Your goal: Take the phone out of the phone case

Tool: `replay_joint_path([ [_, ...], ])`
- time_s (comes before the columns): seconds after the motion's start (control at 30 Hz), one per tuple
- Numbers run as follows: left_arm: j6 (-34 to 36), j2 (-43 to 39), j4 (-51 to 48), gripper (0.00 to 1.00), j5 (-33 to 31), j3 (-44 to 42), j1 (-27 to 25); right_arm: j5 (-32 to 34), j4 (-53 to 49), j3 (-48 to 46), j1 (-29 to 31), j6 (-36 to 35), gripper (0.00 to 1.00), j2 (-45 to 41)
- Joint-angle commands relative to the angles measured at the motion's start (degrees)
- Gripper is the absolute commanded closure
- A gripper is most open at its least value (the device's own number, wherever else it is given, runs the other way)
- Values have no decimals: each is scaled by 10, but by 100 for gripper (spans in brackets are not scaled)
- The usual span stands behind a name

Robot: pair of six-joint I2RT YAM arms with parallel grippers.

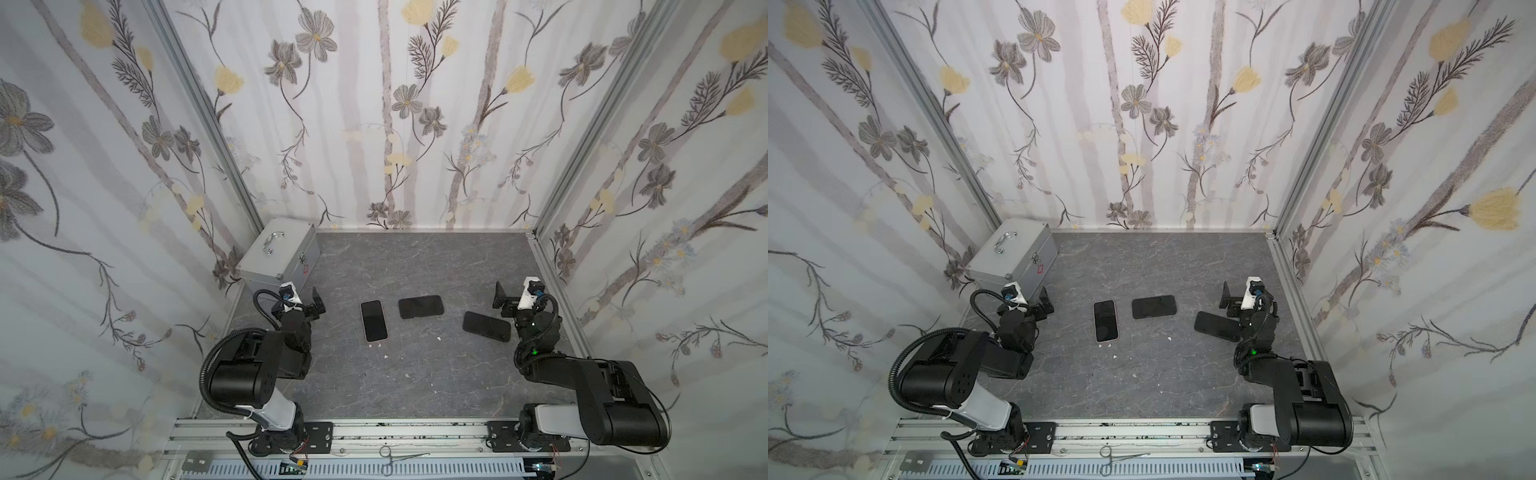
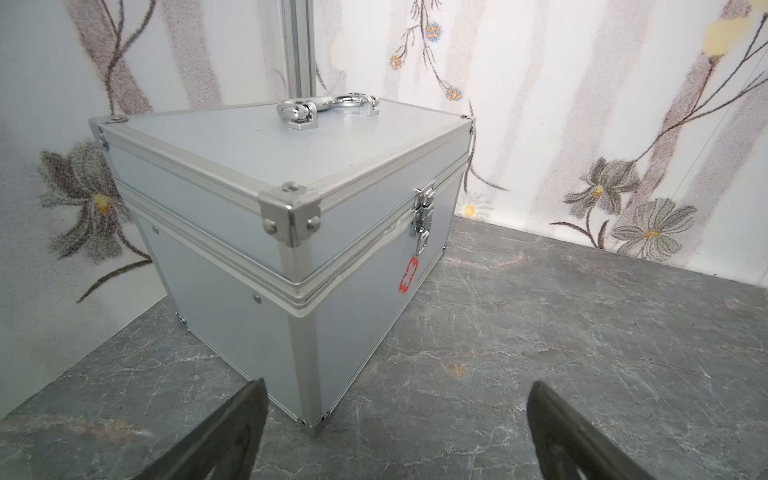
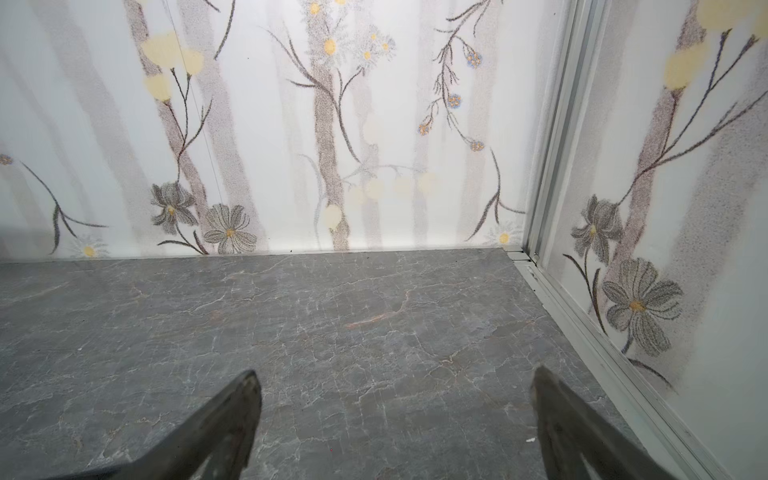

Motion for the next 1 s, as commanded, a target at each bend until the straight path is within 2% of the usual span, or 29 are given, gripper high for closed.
replay_joint_path([
  [0.0,-1,1,23,0,-4,3,1,-3,22,3,1,-4,0,2],
  [0.83,-1,1,23,0,-4,2,0,-5,22,3,-1,-4,0,2],
  [0.97,14,0,27,0,13,-1,-7,-5,23,2,-1,-4,0,1],
])
